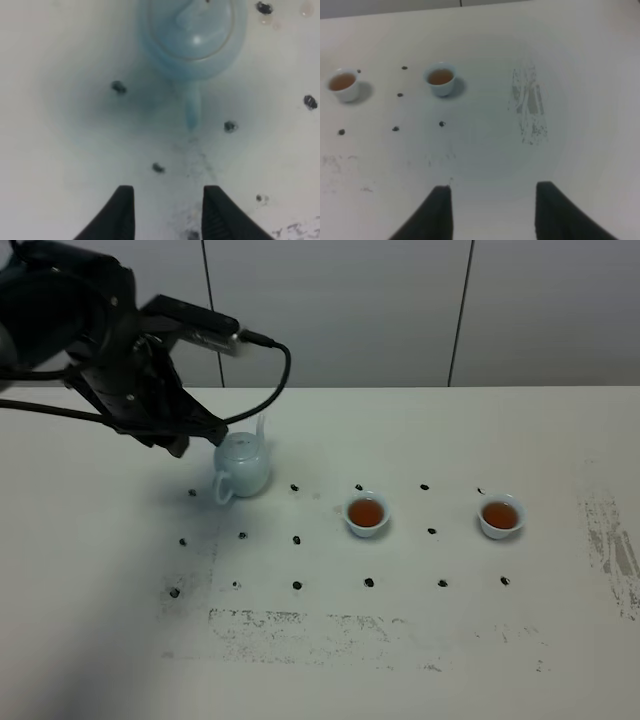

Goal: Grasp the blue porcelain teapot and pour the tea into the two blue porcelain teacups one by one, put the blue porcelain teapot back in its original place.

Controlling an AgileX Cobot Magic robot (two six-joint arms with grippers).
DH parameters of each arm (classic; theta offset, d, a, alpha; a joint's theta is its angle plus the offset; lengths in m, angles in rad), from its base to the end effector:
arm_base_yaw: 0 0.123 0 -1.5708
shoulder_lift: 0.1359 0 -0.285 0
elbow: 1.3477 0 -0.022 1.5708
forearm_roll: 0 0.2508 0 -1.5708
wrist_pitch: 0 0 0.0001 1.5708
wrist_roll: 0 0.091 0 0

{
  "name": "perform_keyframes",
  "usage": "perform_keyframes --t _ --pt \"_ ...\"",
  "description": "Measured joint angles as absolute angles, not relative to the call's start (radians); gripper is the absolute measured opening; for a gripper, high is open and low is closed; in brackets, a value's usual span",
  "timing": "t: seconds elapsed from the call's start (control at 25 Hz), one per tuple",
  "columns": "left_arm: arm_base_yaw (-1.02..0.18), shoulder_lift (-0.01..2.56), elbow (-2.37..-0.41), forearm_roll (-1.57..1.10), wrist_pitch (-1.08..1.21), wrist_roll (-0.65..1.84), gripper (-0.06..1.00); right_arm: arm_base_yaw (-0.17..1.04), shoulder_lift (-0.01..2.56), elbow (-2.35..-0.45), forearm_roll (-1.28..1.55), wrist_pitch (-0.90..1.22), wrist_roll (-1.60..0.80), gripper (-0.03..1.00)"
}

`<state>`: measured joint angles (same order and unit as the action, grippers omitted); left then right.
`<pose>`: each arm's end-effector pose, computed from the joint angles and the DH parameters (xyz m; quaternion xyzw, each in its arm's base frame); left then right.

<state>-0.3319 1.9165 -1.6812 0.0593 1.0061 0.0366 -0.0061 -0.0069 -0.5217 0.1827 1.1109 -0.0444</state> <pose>0.3986 -0.1326 0.2772 0.1893 0.9595 -0.0029 0.2085 -0.0113 0.0149 0.2803 -0.0235 0.8549 0.0780 0.5123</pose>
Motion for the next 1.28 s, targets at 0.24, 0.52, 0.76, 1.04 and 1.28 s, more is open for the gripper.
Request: perform_keyframes --t 0.24,0.52,0.76,1.04,1.28 --pt "-0.291 1.815 -1.681 0.090 1.119 0.037 0.35 -0.006 -0.007 -0.522 0.183 1.111 -0.044 0.37" --pt "-0.154 1.695 -1.584 0.057 1.194 0.037 0.35 -0.006 -0.007 -0.522 0.183 1.111 -0.044 0.37" --pt "-0.017 1.455 -1.275 0.007 1.134 0.037 0.35 -0.006 -0.007 -0.522 0.183 1.111 -0.044 0.37" --pt "0.082 1.105 -0.841 -0.011 1.067 0.037 0.35 -0.006 -0.007 -0.522 0.182 1.111 -0.043 0.37" --pt "0.083 0.848 -0.614 -0.014 1.070 0.028 0.35 -0.006 -0.007 -0.522 0.177 1.111 -0.044 0.37"
